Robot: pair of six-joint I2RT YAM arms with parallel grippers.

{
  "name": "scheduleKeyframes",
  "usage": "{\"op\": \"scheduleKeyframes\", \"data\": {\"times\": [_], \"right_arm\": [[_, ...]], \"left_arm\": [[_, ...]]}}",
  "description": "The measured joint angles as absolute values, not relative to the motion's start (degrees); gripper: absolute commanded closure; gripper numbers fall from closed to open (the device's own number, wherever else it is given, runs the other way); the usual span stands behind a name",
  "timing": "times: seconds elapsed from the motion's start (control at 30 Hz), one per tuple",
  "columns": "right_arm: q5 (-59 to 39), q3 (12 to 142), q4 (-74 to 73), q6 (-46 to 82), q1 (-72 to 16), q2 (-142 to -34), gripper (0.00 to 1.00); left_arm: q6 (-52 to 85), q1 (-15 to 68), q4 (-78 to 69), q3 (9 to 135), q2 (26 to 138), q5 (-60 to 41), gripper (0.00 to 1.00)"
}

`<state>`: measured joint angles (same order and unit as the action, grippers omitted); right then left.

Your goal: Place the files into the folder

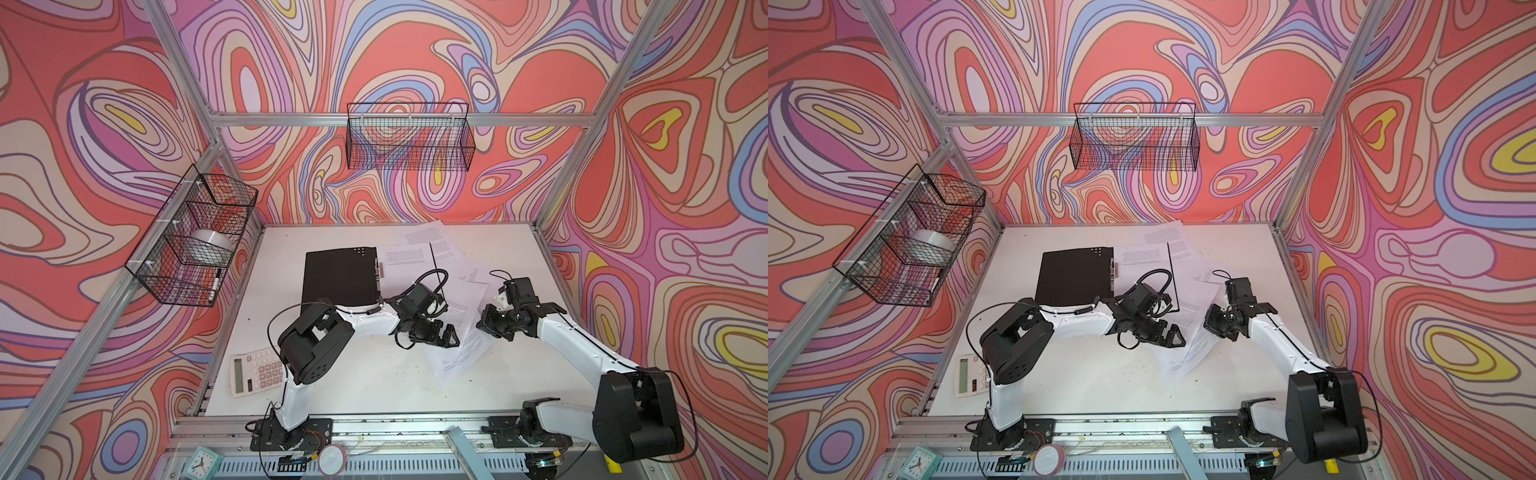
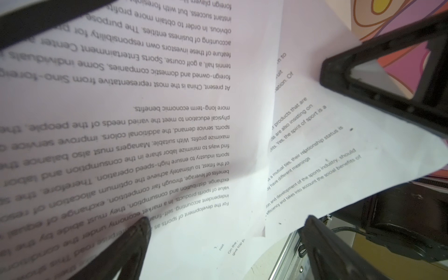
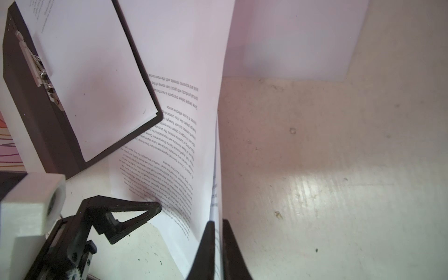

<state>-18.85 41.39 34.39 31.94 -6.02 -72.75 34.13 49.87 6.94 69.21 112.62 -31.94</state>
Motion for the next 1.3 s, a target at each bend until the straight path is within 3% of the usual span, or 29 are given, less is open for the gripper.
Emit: {"op": "scheduleKeyframes", "data": {"times": [0.1, 0.7, 1.07, 1.3], "right_arm": [[-18.44, 41.39, 34.70, 31.79, -6.02, -72.73, 1.00], [-11.11, 43.70, 40.42, 32.67, -5.69, -64.12, 1.00], [-3.79, 47.68, 47.44, 33.52, -5.54, -56.73, 1.00], [-0.43, 52.18, 50.65, 33.54, -5.32, -54.33, 1.00]], "left_arm": [[34.13, 49.87, 6.92, 69.21, 112.62, -31.94, 0.01], [37.04, 49.34, 6.00, 67.75, 110.41, -36.64, 0.00], [39.22, 49.34, 5.06, 67.05, 99.61, -38.96, 0.00], [35.27, 49.28, 13.87, 67.05, 89.08, -32.51, 0.00]]}}
